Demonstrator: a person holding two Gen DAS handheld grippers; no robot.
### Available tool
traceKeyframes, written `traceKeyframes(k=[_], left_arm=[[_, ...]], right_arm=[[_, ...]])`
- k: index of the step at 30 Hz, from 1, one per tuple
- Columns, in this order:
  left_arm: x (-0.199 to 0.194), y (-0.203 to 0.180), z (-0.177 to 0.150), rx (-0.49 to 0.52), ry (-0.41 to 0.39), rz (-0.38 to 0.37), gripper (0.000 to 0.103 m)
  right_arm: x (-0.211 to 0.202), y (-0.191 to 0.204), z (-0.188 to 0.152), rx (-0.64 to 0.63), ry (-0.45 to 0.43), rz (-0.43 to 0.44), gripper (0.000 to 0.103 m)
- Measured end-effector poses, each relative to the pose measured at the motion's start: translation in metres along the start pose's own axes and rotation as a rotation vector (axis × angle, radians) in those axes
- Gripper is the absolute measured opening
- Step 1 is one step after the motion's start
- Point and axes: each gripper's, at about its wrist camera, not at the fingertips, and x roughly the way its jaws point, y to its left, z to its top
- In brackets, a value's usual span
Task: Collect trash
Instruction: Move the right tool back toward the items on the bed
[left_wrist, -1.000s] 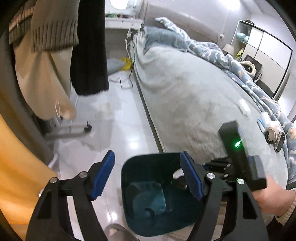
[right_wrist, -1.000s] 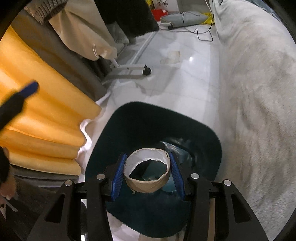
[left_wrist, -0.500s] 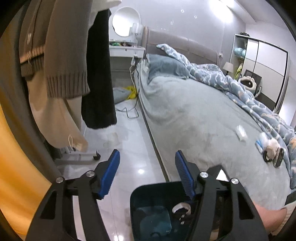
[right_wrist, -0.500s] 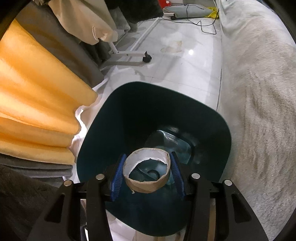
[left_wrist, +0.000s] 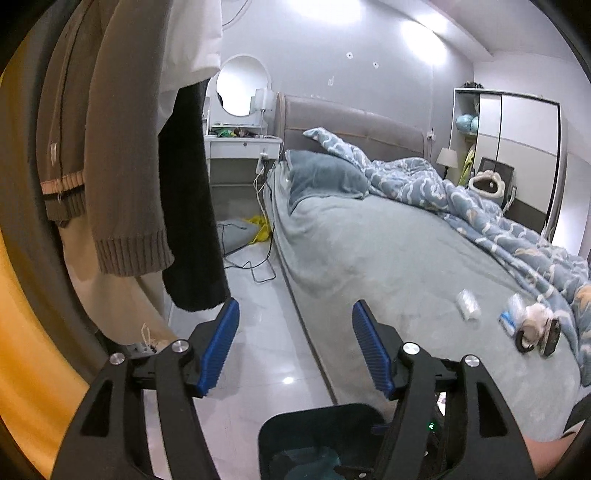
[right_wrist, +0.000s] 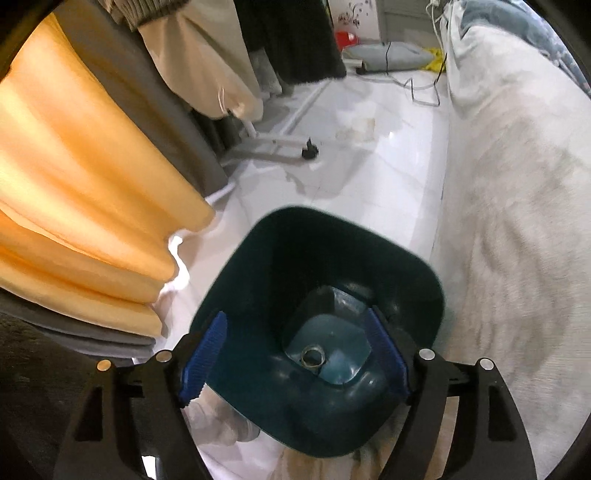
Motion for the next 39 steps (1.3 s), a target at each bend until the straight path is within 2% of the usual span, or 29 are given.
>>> traceKeyframes(k=[6,8,14,17,34,39], left_arm=[[-0.003,-0.016,0.011,-0.012,-0.039,-0.022,0.078],[0.000,-0.024,0.014,-0.014,-0.039,-0.030,0.083],[0.009,-0.045,0.018,-0.009,-0.026,-0.051,0.086],[0.011,-0.055,0.018,-0.007,-0.027,-0.060,0.092],[0.037,-0.124,0.015,0.023,0.015,-0.134,0.096],[0.044,-0.144,0.012,0.039,0.026,-0.158,0.096]], right_arm=[[-0.039,-0.009,0.001,0.009,-0.083,-0.008,0.080],[-0.051,-0.014,0.000,0.014,-0.107,-0.013,0.080],[-0.087,-0.027,-0.005,0.021,-0.173,-0.036,0.081],[-0.104,-0.034,-0.008,0.027,-0.203,-0.052,0.082],[-0.195,-0.100,-0.050,0.133,-0.375,-0.192,0.089],[-0.210,-0.121,-0.066,0.176,-0.393,-0.208,0.089]])
